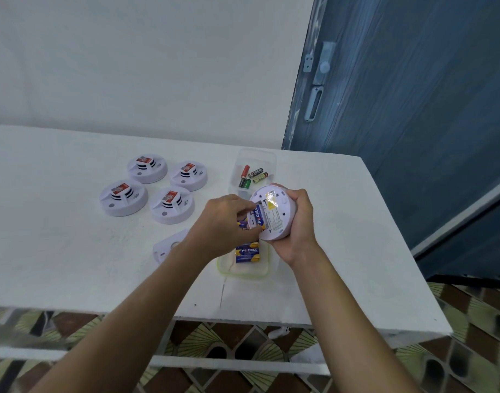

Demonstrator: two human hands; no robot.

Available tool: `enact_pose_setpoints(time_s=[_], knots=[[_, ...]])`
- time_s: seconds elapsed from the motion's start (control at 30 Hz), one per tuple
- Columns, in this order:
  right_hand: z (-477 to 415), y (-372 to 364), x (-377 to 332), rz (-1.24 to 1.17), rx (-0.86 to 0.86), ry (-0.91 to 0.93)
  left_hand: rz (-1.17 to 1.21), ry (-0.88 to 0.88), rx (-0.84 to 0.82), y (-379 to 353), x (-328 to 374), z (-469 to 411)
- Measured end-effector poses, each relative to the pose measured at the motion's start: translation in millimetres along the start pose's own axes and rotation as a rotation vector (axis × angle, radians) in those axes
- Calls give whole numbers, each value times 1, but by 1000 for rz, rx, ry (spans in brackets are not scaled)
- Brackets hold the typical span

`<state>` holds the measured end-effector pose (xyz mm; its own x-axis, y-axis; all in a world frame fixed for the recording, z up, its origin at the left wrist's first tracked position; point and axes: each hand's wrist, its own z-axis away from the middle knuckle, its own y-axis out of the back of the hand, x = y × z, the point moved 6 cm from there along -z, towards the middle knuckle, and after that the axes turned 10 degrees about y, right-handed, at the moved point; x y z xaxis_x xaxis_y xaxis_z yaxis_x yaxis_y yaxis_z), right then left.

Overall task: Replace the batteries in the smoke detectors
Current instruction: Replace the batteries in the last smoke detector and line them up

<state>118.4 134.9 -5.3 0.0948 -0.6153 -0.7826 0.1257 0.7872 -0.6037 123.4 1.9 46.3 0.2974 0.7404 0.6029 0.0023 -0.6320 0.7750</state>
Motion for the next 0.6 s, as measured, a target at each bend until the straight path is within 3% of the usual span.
enact_pose_setpoints(time_s=[0.33, 0.5, 0.6], knots=[[-6, 0, 3, 107, 38, -66, -139, -14, -119, -3, 11, -1], [-2, -3, 8, 94, -14, -79, -149, -31, -4, 2, 0, -6], [-3, -3, 9, 90, -8, -83, -138, -60, -53, -1, 0, -4]])
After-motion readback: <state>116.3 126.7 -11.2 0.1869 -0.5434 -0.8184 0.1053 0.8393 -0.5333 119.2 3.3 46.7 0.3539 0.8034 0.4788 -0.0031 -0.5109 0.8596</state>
